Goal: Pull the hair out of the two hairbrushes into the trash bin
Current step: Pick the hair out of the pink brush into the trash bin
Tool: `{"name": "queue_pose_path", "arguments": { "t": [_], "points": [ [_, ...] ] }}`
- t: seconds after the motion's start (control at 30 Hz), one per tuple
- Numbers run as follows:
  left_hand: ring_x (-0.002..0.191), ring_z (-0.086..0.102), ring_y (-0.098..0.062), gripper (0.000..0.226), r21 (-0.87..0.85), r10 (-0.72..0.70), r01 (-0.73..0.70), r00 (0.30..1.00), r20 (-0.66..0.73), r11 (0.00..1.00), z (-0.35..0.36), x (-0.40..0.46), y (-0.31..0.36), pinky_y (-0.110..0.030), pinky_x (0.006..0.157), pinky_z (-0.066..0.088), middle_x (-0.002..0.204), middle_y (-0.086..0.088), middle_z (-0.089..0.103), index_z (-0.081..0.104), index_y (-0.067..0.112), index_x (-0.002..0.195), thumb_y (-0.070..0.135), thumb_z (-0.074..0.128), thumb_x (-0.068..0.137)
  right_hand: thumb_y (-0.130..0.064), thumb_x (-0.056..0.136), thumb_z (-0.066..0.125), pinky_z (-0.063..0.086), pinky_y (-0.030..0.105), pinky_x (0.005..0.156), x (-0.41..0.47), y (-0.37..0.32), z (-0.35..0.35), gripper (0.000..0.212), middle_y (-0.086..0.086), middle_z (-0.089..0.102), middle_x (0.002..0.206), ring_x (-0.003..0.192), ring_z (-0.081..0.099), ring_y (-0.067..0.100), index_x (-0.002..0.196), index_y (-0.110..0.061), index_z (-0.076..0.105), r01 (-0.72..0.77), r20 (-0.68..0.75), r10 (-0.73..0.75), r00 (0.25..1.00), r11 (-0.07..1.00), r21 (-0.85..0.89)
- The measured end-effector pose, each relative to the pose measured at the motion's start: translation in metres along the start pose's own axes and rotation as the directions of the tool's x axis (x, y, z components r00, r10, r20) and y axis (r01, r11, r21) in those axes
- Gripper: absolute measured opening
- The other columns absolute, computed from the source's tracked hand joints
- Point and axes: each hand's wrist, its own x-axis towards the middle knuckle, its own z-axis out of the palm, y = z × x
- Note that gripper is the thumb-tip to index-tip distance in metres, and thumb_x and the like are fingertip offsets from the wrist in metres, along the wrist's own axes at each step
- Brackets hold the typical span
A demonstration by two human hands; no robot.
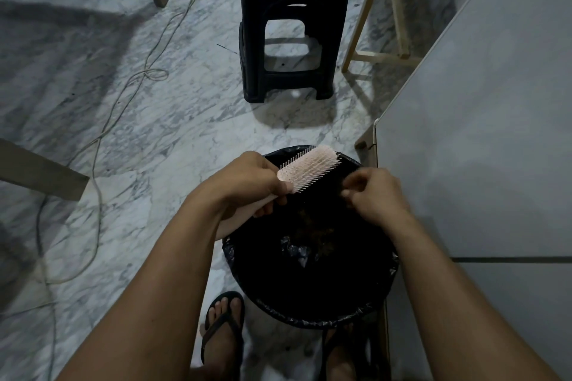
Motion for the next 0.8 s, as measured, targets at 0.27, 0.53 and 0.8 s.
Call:
{"name": "queue_pose_path", "arguments": {
  "t": [0.27,0.53,0.8],
  "points": [
    [0.042,0.050,-0.018,0.020,-0.076,-0.023,0.020,0.999,-0.036,0.997,-0.005,-0.010,0.008,-0.023,0.044,0.041,0.047,-0.005,0.060,0.068,-0.004,0.072,0.005,0.065,0.089,-0.011,0.095,0.052,0.051,0.028,0.057,-0.011,-0.014,0.000,0.019,0.002,0.051,0.057,0.049,0.047,0.009,0.085,-0.010,0.067,-0.172,0.575,-0.170,0.800,0.854,0.492],
    [0.048,0.054,-0.025,0.018,-0.255,-0.077,-0.056,0.873,-0.481,0.965,-0.014,0.004,0.000,-0.038,0.060,0.048,0.063,-0.018,0.063,0.068,-0.003,0.073,0.010,0.068,0.084,-0.011,0.095,0.044,0.044,0.031,0.066,0.000,0.003,-0.001,0.031,0.001,0.052,0.067,0.069,0.050,0.022,0.066,-0.015,0.055,0.176,0.448,0.001,0.894,0.919,-0.353],
    [0.048,0.053,-0.016,0.016,-0.142,0.000,-0.048,0.946,-0.323,0.989,-0.004,-0.003,0.005,-0.022,0.044,0.045,0.071,-0.014,0.065,0.071,-0.007,0.087,0.008,0.066,0.090,-0.017,0.088,0.063,0.051,0.033,0.086,-0.006,0.001,0.003,0.026,0.007,0.064,0.117,0.102,0.061,0.023,0.113,-0.021,0.065,0.153,0.526,0.100,0.845,0.897,-0.415]
  ]
}}
